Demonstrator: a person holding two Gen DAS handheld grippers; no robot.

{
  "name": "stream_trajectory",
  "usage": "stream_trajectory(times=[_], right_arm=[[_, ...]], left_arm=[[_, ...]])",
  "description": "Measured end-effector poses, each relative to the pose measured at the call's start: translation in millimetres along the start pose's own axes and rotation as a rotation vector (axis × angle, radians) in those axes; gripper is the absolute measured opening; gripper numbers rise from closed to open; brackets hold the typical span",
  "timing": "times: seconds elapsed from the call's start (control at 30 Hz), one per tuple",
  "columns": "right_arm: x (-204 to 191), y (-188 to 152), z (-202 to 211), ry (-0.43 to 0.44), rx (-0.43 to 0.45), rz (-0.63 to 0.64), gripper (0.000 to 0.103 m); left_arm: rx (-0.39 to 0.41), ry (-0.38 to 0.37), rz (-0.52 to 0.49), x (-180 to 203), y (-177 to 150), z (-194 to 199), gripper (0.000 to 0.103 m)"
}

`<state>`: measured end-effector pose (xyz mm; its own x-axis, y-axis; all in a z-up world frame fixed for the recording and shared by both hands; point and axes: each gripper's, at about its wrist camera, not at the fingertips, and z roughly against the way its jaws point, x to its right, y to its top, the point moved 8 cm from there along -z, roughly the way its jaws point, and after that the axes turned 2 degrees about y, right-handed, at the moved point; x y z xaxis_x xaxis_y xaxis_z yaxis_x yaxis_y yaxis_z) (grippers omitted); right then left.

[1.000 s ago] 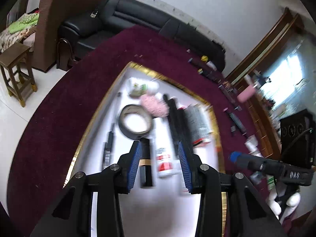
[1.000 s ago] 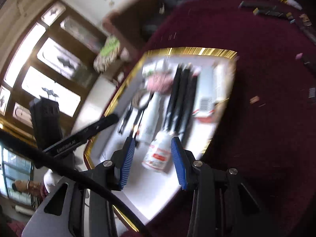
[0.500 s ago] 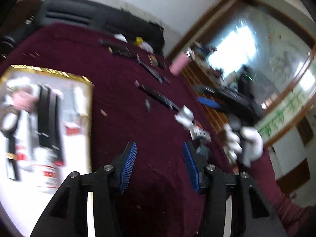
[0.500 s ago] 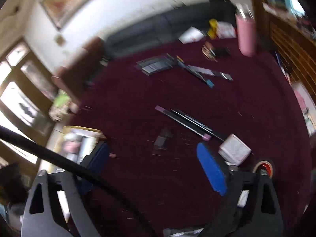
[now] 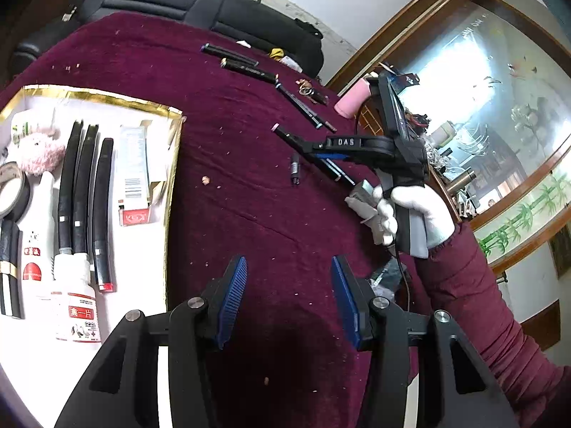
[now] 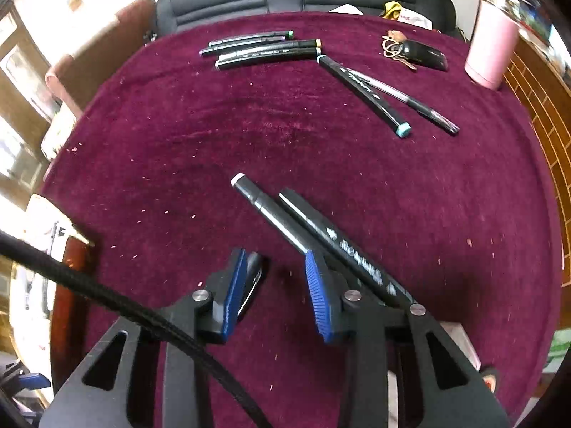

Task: Organize objects
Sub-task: 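Release the marker and pill bottle into the tray and withdraw both grippers, then grasp a black pink-capped marker with the right gripper while the left gripper grasps a black pen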

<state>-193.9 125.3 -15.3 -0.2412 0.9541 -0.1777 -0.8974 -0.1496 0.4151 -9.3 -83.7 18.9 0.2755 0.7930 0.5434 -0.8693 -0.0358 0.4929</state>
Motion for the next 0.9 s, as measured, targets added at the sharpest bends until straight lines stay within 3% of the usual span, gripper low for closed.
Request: stream_trajectory(times=[0.13,0.23,0.33,0.4,0.47,0.53,0.7,0.8,0.9], right_arm=[[10.2,12.6,-5.8,-0.021,-0.01,-0.004,0.032],[16.3,9.1,-21.0,-0.061,-0.085,0.013,0.03],[12.8,7.6,-20.2,-0.085,-0.076,0.054,0.028],[14.4,3.6,-18.8,-0.078,-0.087,0.035,0.021],[18.5,-5.1,-14.5,-0.044,-0.108,-0.009,0.013],[21.3,-18.0,-5.7,0.055,-0.121,-0.078,0.013],[31.5,-61.4,19.8,0.125,-0.113,-0.159,0.012],[38.6,-93.6,37.0,0.118,-0.074,-0.177,0.012],[40.6,-114.6,47.7,0.167,-0.024,-0.214,0.013]], left_arm=[[-0.026,0.0,0.01,-5.5,-3.0,-7.6,0.043],[-0.034,-0.004,0.005,-4.5,-1.7,-11.3,0.043],[-0.039,-0.007,-0.002,-2.6,-0.8,-13.5,0.043],[-0.042,0.001,0.002,-3.1,0.2,-12.5,0.043],[-0.038,0.006,0.01,-1.9,3.0,-12.9,0.043],[-0.028,0.011,-0.008,3.9,7.3,-10.0,0.043],[-0.011,0.085,-0.124,27.3,27.6,-18.6,0.043],[-0.004,0.155,-0.227,42.7,50.3,-45.8,0.043],[-0.017,0.18,-0.282,53.9,72.3,-84.5,0.042]])
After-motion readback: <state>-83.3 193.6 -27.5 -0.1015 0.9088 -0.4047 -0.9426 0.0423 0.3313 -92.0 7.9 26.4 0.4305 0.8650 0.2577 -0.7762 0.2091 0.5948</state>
